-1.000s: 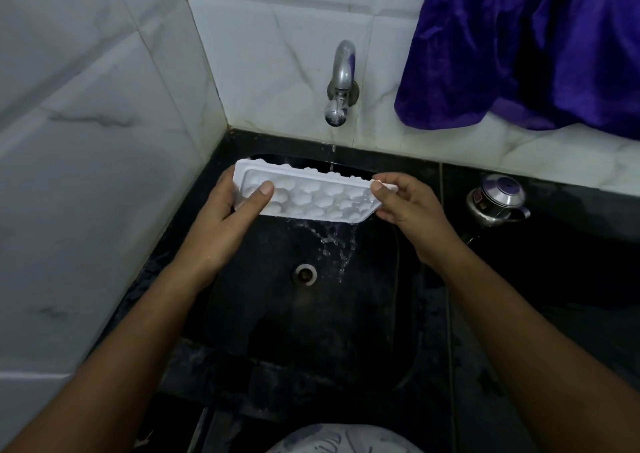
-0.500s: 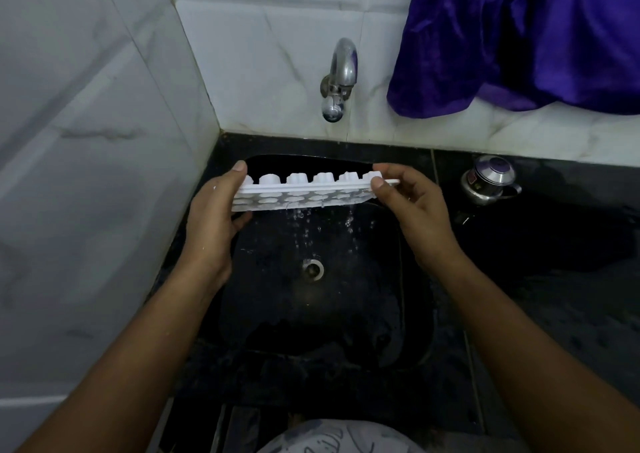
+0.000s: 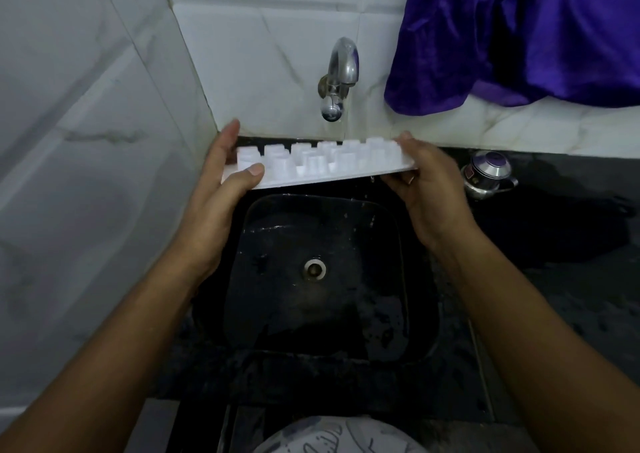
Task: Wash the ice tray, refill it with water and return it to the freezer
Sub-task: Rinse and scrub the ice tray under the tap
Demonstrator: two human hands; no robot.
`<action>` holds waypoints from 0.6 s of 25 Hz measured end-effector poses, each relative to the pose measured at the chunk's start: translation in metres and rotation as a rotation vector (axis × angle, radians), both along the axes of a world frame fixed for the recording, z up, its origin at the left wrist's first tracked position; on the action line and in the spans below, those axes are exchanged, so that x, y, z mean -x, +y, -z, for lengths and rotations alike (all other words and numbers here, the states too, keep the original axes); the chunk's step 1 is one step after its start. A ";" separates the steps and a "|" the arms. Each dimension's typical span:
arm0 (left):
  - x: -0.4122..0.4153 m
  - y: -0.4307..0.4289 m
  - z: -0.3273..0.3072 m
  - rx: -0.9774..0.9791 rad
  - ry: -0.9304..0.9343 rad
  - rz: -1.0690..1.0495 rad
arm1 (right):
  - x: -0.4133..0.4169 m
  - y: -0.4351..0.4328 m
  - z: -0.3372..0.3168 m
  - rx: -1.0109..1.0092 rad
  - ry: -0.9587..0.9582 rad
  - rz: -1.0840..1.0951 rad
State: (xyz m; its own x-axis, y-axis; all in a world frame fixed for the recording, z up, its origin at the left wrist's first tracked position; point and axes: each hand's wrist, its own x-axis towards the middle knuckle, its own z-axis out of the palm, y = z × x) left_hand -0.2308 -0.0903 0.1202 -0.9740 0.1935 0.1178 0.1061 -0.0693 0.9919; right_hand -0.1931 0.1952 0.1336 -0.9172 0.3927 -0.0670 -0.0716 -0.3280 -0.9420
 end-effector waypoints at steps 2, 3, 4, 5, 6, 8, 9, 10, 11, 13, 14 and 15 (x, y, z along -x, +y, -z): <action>0.004 -0.001 0.009 -0.043 -0.010 -0.012 | 0.000 0.003 0.004 -0.041 0.087 0.034; 0.000 0.003 0.019 -0.027 -0.083 -0.025 | -0.005 -0.001 0.016 -0.111 0.032 0.045; -0.007 0.008 0.030 0.027 -0.196 -0.021 | -0.012 -0.006 0.031 -0.180 -0.104 0.033; -0.015 0.012 0.043 0.097 -0.304 0.016 | -0.019 -0.011 0.047 -0.199 -0.269 0.001; -0.025 0.011 0.056 0.152 -0.377 0.083 | -0.026 -0.012 0.061 -0.180 -0.401 -0.018; -0.033 0.011 0.064 0.235 -0.420 0.084 | -0.032 -0.007 0.074 -0.156 -0.402 0.042; -0.030 0.007 0.063 0.222 -0.358 0.059 | -0.032 -0.003 0.075 -0.167 -0.289 0.090; -0.028 0.003 0.060 0.207 -0.273 0.065 | -0.032 -0.001 0.074 -0.208 -0.170 0.113; -0.026 0.002 0.058 0.249 -0.185 0.079 | -0.033 0.000 0.075 -0.258 -0.110 0.123; -0.031 -0.001 0.067 0.380 -0.107 0.129 | -0.039 -0.004 0.083 -0.324 -0.273 0.068; -0.037 -0.003 0.074 0.394 -0.127 0.191 | -0.043 -0.011 0.085 -0.305 -0.459 -0.048; -0.042 -0.002 0.081 0.406 -0.190 0.208 | -0.048 -0.014 0.088 -0.304 -0.602 -0.136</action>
